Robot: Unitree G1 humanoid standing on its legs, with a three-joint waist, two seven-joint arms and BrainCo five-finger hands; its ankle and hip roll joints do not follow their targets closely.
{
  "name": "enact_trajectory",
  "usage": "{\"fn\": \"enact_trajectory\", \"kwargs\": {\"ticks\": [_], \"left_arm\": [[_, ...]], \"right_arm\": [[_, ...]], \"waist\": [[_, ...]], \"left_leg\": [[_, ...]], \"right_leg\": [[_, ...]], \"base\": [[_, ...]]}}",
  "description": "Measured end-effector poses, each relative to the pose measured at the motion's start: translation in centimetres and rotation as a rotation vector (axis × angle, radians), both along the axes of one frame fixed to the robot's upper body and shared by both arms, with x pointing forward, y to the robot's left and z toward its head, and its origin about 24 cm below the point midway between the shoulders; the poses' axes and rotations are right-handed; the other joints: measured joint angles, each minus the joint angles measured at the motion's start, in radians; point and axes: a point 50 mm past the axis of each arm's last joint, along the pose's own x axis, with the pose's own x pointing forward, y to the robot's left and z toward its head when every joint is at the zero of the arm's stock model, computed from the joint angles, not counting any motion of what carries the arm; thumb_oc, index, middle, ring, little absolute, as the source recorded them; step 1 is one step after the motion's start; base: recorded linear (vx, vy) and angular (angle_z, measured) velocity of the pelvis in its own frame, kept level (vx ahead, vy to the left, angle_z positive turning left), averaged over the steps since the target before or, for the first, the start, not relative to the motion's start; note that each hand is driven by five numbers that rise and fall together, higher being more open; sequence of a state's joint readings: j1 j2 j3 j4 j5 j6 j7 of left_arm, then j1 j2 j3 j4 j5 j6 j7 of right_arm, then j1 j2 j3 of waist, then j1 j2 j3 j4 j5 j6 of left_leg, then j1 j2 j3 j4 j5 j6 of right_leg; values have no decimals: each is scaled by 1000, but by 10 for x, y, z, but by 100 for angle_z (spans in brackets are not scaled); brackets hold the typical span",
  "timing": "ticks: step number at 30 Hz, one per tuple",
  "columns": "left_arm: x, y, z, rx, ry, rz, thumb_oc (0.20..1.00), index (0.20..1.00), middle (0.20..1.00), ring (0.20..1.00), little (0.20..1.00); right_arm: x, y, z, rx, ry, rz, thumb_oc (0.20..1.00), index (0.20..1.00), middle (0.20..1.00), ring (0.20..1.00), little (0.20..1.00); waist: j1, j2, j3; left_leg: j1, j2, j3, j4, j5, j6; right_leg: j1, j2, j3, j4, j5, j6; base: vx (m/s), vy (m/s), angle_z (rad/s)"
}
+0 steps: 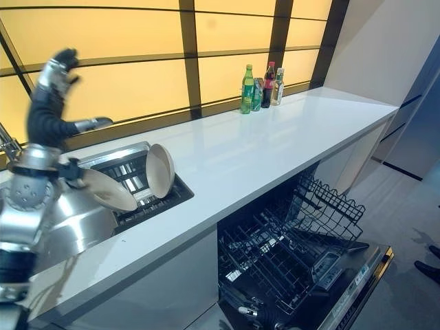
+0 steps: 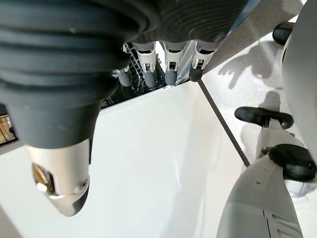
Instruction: Pick up plates and place into dishwasher.
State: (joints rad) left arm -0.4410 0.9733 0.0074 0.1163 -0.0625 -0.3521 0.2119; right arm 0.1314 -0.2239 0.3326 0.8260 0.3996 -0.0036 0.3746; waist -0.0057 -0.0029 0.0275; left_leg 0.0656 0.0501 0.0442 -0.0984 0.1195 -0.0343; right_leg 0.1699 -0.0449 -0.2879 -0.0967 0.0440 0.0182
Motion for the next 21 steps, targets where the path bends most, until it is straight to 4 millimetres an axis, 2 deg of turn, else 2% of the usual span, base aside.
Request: {"fn": "enact_trajectory", "kwargs": {"ticks": [2,4,11,17,21], "left_arm": [[5,8,11,194,9,115,1000,1000,1000,1000,1000],[8,10,10,376,54,184,1000,1000,1000,1000,1000],[15,17,-19,780,251,286,1000,1000,1000,1000,1000],[14,28,-46,1137,447,311,1000,1000,1000,1000,1000],[11,39,-60,1268,555,324,1000,1000,1000,1000,1000]], "right_arm": [[-2,-2,0,1,12,6,1000,1000,1000,1000,1000],[-3,-6,0,1,16,14,1000,1000,1000,1000,1000],[-6,-11,0,8,23,22,1000,1000,1000,1000,1000],[-9,-21,1,-1,28,36,1000,1000,1000,1000,1000],[-10,-27,1,-17,32,36,1000,1000,1000,1000,1000]], "waist": [[-2,0,-1],[-3,5,-6],[-7,8,-9],[-8,8,-8],[-6,8,-7]], "left_leg": [[-8,0,6,0,0,0],[-6,-2,8,0,1,0],[0,-6,7,0,1,1],[7,-6,10,0,1,0],[-6,-6,12,0,1,0]], "right_leg": [[-6,-2,-2,0,-3,-4],[-4,-5,-3,0,2,2],[2,-10,-4,0,4,3],[7,-9,-4,0,0,8],[-3,-10,-7,0,-2,2]], "base": [[-3,18,9],[0,0,0],[5,17,0],[17,29,-1],[24,40,4]]}}
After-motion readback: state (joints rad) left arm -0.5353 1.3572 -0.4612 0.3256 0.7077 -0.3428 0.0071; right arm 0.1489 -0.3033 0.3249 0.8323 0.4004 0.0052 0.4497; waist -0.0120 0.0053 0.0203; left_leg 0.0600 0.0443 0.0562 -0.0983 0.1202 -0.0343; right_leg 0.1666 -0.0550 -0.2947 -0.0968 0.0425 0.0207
